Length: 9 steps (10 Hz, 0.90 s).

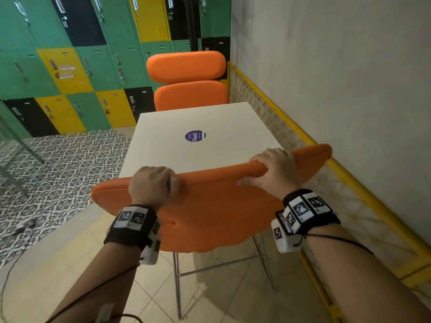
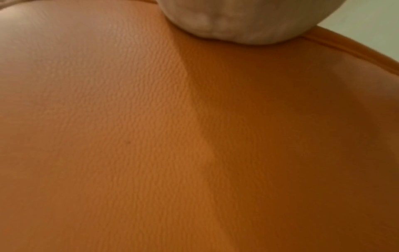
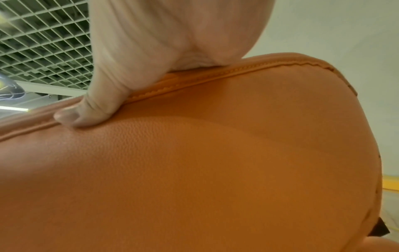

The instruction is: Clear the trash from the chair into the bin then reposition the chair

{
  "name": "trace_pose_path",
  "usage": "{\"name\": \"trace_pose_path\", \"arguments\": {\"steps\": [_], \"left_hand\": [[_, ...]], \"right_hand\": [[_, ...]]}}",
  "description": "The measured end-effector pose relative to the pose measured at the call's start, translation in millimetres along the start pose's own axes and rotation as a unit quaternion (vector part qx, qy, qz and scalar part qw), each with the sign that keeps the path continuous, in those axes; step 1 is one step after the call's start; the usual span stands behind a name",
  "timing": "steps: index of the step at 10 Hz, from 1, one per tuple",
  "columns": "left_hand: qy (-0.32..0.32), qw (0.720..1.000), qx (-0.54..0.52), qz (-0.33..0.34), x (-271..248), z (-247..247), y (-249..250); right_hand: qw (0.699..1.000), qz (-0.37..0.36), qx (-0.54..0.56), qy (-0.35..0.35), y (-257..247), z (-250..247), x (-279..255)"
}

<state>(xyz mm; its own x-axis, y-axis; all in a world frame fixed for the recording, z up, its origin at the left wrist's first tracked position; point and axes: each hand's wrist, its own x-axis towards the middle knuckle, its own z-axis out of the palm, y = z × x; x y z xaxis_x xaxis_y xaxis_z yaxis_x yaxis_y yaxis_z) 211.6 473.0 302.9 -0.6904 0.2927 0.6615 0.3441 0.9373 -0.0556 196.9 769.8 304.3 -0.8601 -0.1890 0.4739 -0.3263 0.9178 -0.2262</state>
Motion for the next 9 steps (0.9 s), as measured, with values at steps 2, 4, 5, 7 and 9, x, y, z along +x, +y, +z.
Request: {"name": "trace_pose_path", "arguments": {"steps": [2,4,5,7,9], "left_hand": [[-0.002,1.0,-0.001,-0.006,-4.4,-9.8,-23.8],[-0.009,1.0,-0.026,-0.013,-5.7,-15.8,-18.3],[-0.029,0.998,-0.057,-0.018,-7.4,-15.4,-20.2],[-0.048,0.988,-0.143,0.041,-12.6,-17.4,-32.9],[0.024,0.961,-0.212,0.177,-52.1,-8.7,-48.3]], "right_hand": [[0.999,-0.009,-0.035,0.007,-28.4,6.4,-1.8],[0.998,0.003,-0.049,-0.028,-29.0,1.7,-2.1],[0.997,0.03,-0.051,-0.046,-30.2,1.4,-2.8],[0.993,0.107,-0.04,-0.035,-42.2,1.1,-13.7],[0.978,0.211,-0.003,-0.002,-86.9,18.2,-77.0]]}}
